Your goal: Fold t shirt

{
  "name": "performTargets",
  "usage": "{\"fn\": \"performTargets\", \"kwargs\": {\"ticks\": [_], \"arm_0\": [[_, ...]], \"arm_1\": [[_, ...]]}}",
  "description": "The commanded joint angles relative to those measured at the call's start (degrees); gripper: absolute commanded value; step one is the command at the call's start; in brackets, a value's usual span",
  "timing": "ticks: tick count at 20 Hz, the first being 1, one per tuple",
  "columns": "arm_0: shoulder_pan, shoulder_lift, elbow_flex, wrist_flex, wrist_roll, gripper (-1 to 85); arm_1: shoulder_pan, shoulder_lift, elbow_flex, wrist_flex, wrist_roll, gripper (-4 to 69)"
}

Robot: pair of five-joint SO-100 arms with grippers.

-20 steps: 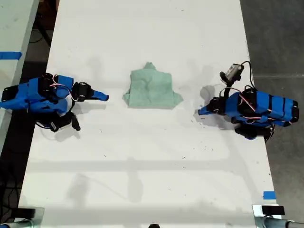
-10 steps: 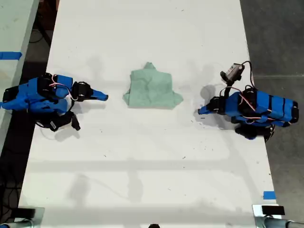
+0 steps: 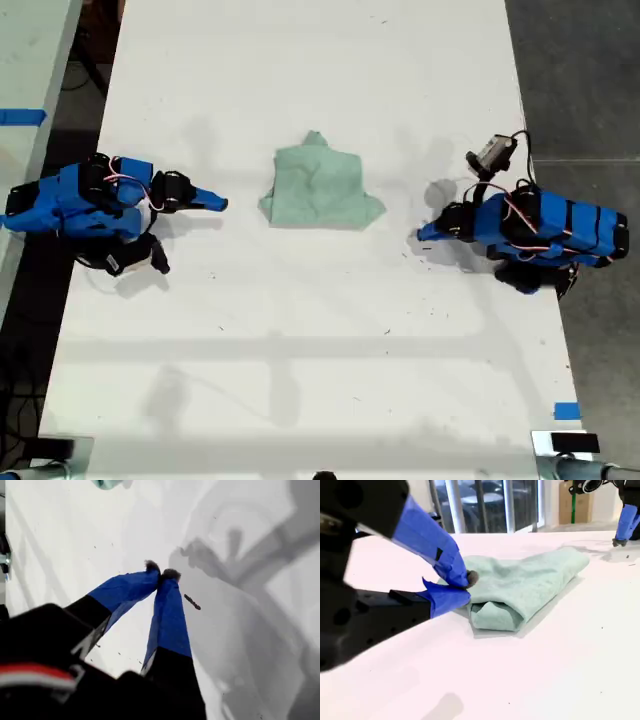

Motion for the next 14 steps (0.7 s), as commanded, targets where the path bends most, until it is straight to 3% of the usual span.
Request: {"fn": "performTargets", "kwargs": {"ticks": [1, 14], "arm_0": [[-0.70, 0.44, 0.26, 0.09, -0.79, -0.2], [-0.79, 0.44, 0.35, 0.18, -1.05, -0.2]], "arm_1": [[0.70, 0.62, 1.58, 0.09, 1.05, 2.5], [1.23, 0.62, 1.67, 0.44, 1.76, 2.5]]}}
